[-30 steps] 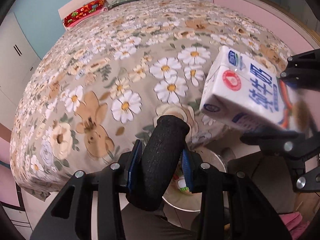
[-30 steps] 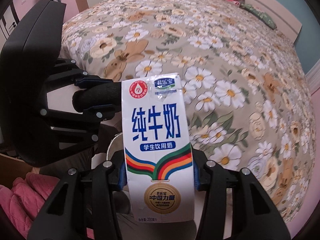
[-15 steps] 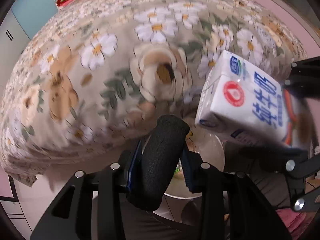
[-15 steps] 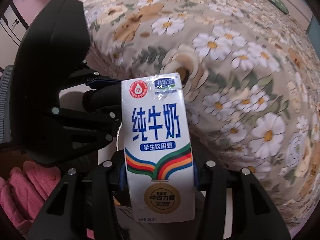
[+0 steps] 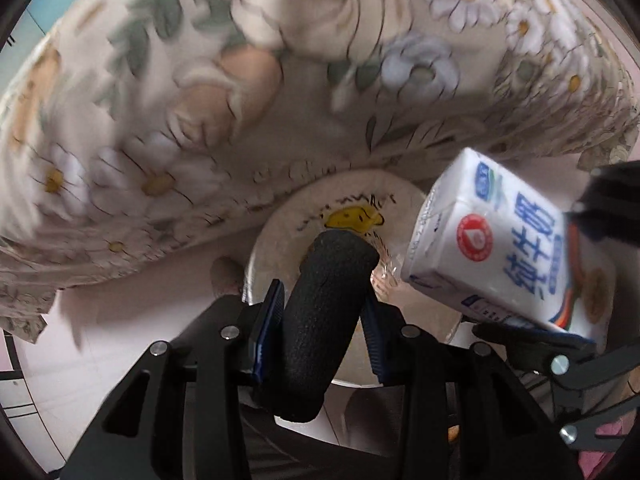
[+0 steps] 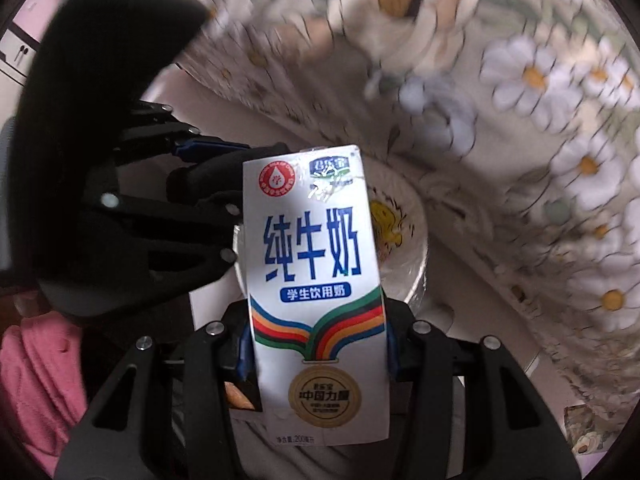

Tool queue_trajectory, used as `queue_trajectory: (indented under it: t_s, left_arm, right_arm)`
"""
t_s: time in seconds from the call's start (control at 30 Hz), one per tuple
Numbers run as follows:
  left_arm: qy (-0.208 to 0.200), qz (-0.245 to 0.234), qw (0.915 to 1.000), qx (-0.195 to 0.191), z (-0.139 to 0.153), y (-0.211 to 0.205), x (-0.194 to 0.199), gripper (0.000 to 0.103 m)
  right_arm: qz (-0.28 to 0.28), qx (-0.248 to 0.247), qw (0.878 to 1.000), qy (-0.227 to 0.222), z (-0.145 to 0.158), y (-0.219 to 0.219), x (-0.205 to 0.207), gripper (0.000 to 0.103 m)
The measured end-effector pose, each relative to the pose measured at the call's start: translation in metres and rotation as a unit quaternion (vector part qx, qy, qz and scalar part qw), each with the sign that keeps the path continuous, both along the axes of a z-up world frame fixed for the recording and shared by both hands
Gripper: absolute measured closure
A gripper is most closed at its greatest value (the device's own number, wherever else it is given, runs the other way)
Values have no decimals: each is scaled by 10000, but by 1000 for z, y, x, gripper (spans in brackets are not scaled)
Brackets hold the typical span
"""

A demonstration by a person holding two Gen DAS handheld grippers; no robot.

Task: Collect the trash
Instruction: 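Carry the black foam tube and milk carton with both tools over the bin, then open both tools to drop the foam tube and milk carton into the bin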

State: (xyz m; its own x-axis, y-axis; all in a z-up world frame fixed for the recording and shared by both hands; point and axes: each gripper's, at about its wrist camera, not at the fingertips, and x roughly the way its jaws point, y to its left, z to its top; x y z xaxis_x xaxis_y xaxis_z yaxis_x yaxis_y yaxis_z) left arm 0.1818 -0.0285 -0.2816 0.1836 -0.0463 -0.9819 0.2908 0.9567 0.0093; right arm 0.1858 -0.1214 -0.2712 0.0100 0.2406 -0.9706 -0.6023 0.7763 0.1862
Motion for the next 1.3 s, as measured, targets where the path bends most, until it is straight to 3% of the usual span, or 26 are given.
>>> queue_trajectory:
  t_s: [0.43,0.63,1.3]
  left_arm:
    - [720,169,9972,-62,-80,-1,10,63]
    - [1026,382,9938,-213,-112,6,27,63]
    - [1587,643,9849,-274,-165,7,48,61]
  right_arm:
    - [-568,-26,9956,743,-84,-7,21,54]
    - [-723,-36,9939,829,-113,0,33,54]
    - [-1057,-209,9851,1340,-193,6,34,53]
